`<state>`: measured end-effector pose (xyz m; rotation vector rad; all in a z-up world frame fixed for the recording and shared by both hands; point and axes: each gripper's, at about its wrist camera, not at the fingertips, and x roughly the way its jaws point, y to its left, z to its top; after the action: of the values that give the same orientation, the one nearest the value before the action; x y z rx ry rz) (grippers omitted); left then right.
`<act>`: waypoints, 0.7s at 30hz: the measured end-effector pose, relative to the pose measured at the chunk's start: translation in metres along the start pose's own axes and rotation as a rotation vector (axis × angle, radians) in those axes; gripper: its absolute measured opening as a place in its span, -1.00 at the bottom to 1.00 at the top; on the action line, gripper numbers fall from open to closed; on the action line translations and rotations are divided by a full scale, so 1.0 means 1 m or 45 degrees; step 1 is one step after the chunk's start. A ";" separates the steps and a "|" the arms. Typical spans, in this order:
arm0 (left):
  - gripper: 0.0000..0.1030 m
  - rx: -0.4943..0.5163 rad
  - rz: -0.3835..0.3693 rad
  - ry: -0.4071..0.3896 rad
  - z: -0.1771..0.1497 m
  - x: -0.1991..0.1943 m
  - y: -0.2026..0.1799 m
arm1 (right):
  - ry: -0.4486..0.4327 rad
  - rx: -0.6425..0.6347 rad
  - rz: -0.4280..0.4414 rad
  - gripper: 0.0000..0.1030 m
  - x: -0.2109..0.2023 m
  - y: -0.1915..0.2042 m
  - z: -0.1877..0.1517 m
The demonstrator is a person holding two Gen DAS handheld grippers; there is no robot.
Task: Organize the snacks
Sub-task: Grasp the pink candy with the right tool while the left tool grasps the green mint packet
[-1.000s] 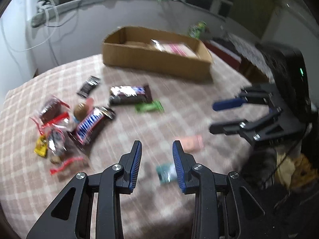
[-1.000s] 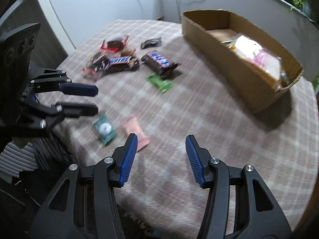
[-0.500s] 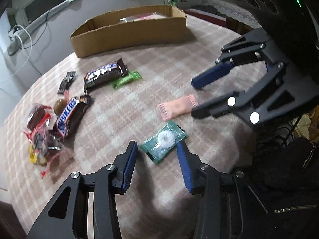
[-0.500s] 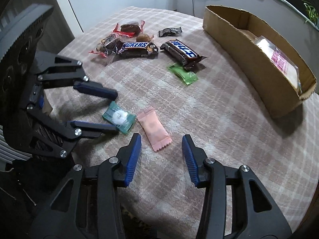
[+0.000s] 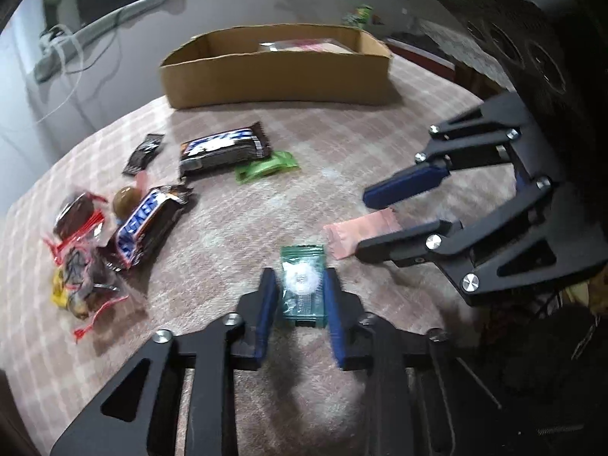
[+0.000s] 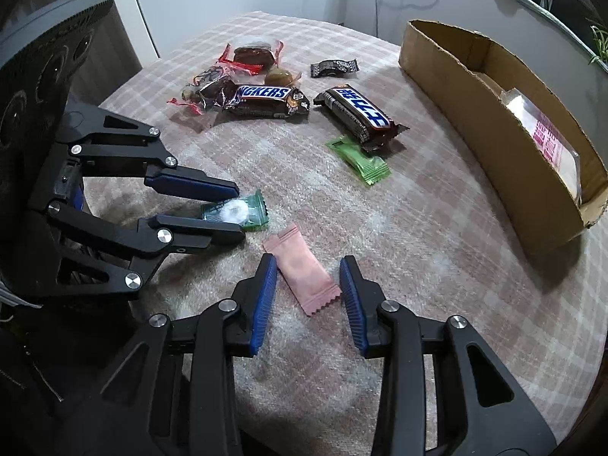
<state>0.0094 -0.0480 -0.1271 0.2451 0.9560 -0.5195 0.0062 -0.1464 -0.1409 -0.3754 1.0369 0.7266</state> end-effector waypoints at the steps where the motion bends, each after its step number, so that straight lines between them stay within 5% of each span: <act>1: -0.58 -0.025 -0.004 -0.005 -0.001 0.000 0.002 | -0.002 0.000 -0.007 -0.43 0.000 0.000 0.000; 10: -0.59 -0.238 0.018 -0.098 -0.009 -0.007 0.009 | -0.059 0.146 0.032 -0.80 -0.006 -0.016 -0.007; 14: -0.60 -0.361 -0.005 -0.143 -0.015 -0.010 0.016 | -0.101 0.209 0.050 -0.81 -0.008 -0.020 -0.011; 21: -0.60 -0.366 0.015 -0.152 -0.018 -0.014 0.012 | -0.069 0.113 -0.031 -0.68 -0.002 -0.002 -0.004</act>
<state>-0.0035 -0.0257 -0.1260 -0.0389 0.8997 -0.3758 0.0043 -0.1512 -0.1413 -0.2899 1.0081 0.6633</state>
